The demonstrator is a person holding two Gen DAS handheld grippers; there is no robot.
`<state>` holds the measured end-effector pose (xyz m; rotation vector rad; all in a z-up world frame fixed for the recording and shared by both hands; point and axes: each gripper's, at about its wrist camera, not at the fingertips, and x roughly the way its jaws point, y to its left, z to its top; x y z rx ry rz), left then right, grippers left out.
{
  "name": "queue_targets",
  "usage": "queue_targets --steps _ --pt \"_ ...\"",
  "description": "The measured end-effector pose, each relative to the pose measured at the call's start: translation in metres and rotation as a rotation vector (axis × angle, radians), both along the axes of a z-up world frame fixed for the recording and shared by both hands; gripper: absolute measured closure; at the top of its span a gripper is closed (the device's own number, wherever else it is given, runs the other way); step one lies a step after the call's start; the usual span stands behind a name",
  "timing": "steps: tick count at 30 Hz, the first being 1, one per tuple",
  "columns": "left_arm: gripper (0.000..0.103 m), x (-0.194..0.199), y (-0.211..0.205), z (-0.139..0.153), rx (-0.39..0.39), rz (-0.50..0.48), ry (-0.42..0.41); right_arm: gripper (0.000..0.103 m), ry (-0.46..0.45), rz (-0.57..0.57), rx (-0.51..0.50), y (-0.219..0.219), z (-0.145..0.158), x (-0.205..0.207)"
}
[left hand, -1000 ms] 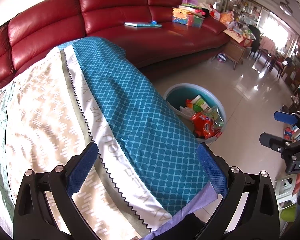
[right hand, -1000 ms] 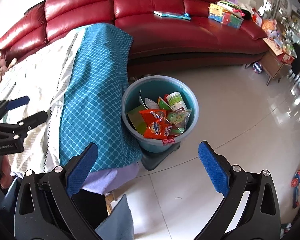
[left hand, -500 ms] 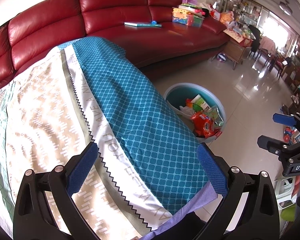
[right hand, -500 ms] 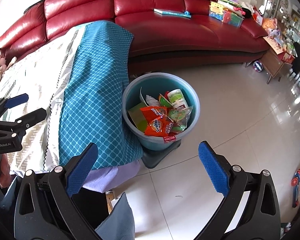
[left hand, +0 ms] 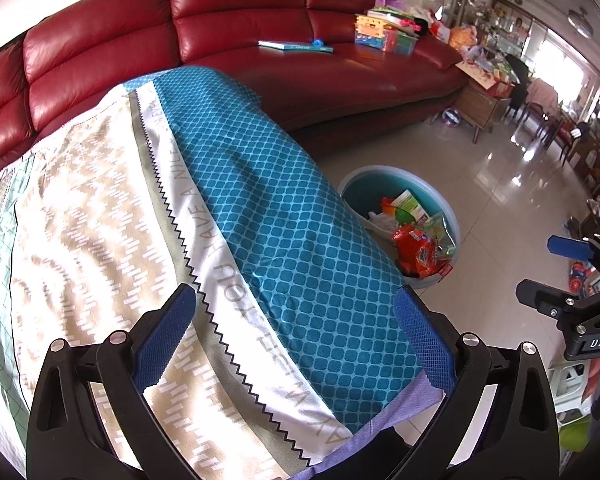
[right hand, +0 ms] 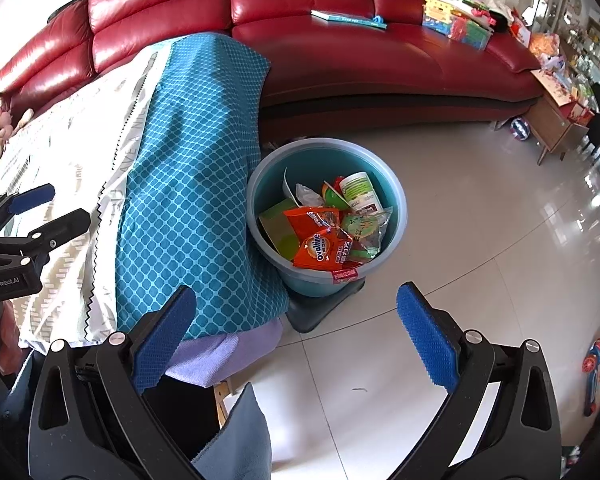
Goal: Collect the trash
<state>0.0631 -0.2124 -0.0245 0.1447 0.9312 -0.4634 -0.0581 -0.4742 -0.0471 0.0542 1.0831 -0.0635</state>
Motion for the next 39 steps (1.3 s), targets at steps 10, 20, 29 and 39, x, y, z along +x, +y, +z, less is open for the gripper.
queue_targets --steps 10,20,29,39 --pt "0.004 0.004 0.004 -0.004 -0.004 0.012 -0.011 0.007 0.011 -0.008 0.015 -0.004 -0.007 0.002" --pt "0.004 0.004 0.004 -0.009 0.007 0.019 -0.008 0.007 0.011 -0.006 0.014 -0.004 -0.007 0.003" --pt "0.004 0.002 0.006 -0.011 0.009 0.016 -0.008 0.007 0.014 -0.01 0.013 -0.005 -0.013 0.004" --pt "0.004 0.0 0.005 -0.013 0.025 0.016 -0.002 0.007 0.014 -0.016 0.015 -0.008 -0.014 0.005"
